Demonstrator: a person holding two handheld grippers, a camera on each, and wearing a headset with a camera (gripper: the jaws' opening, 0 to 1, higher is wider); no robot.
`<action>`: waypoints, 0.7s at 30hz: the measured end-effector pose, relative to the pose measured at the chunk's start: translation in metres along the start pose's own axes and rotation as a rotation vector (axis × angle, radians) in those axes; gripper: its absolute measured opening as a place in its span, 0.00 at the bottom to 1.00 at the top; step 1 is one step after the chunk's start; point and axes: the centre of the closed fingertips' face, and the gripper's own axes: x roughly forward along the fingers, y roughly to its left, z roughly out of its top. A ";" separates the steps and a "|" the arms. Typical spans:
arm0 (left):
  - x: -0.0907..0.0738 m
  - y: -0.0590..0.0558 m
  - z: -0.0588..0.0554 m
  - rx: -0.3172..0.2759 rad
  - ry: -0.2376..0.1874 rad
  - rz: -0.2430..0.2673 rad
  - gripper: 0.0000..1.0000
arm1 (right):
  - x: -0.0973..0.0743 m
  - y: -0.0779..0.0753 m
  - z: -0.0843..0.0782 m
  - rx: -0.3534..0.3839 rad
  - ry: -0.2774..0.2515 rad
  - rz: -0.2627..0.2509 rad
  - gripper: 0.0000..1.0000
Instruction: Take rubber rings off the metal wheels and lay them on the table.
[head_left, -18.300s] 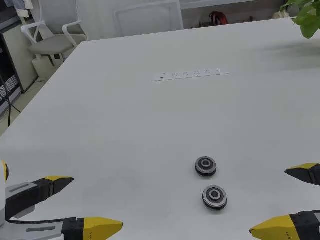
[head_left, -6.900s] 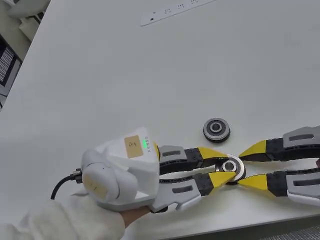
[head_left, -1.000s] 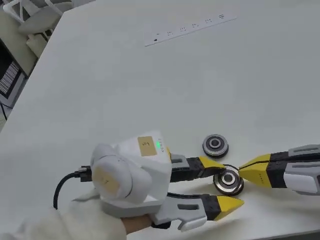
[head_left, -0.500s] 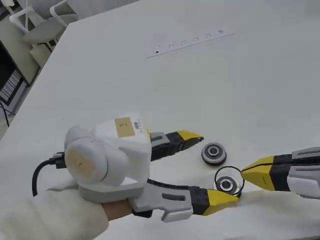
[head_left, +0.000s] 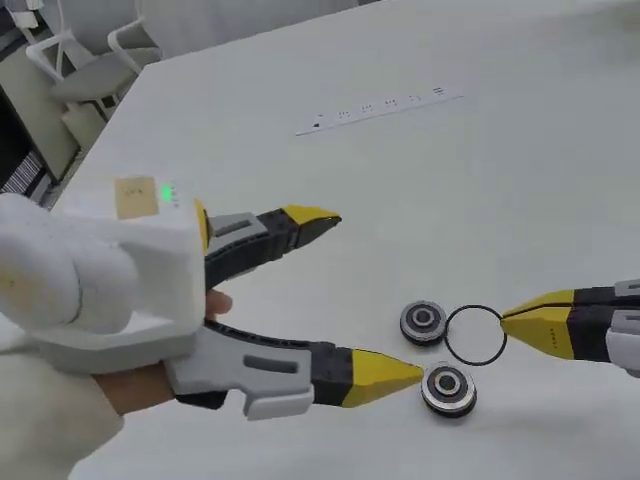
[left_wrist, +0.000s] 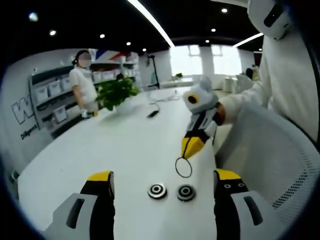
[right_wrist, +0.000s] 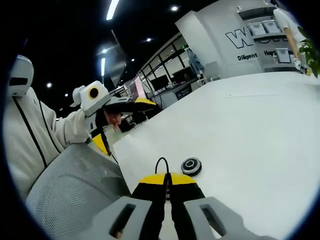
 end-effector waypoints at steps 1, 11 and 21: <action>-0.004 0.001 0.000 0.000 0.000 0.008 0.84 | -0.002 0.001 0.003 -0.004 -0.004 -0.002 0.00; -0.054 0.012 -0.016 -0.024 0.038 0.104 0.92 | -0.011 0.019 0.033 -0.042 -0.048 0.018 0.00; -0.086 0.003 -0.036 -0.086 0.047 0.152 0.99 | -0.007 0.030 0.059 -0.092 -0.067 0.060 0.00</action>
